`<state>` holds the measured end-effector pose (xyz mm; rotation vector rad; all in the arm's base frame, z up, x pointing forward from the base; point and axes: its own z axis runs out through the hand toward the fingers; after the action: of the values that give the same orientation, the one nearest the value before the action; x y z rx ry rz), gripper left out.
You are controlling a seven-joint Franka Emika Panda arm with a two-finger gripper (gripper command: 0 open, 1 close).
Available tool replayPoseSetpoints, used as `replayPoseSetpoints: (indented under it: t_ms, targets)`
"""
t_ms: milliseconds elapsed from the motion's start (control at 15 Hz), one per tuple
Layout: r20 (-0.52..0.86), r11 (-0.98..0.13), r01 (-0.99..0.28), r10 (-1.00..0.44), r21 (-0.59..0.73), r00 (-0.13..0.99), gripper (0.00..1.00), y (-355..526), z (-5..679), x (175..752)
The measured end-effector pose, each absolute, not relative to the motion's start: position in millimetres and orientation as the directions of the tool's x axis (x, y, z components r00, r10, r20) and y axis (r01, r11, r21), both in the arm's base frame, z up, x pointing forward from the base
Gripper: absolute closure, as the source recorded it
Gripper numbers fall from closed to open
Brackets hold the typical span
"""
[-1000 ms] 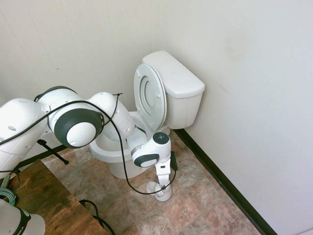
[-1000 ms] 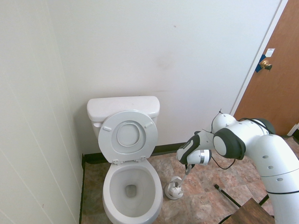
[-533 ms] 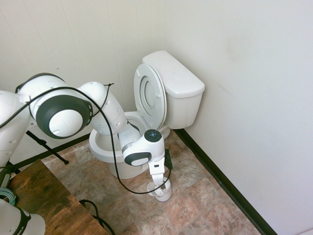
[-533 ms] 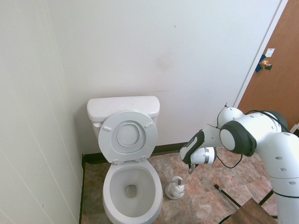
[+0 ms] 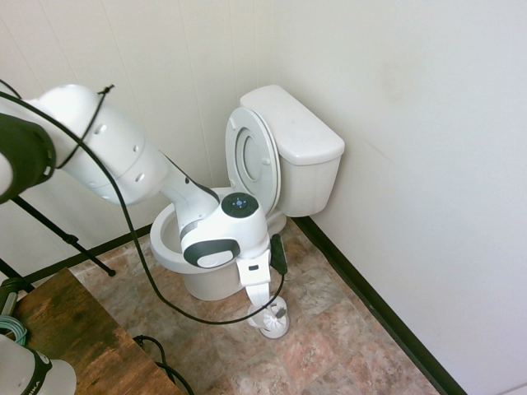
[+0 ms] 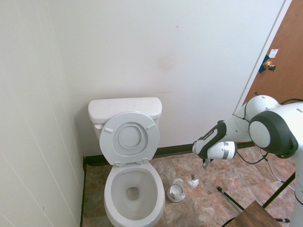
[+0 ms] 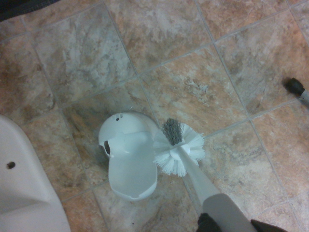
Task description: Clean the toilet
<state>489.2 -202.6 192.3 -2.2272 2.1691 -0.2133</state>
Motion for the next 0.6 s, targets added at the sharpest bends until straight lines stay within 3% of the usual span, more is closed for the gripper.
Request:
replayPoseSetpoints:
  t_ms: [267,600]
  targets:
    - [0.095,-0.088,-0.99,-0.992,-0.108,0.078,1.0,-192.7,257.3,497.9]
    - [0.14,-0.159,-0.977,-0.98,-0.14,0.14,1.0,-113.6,328.6,502.3]
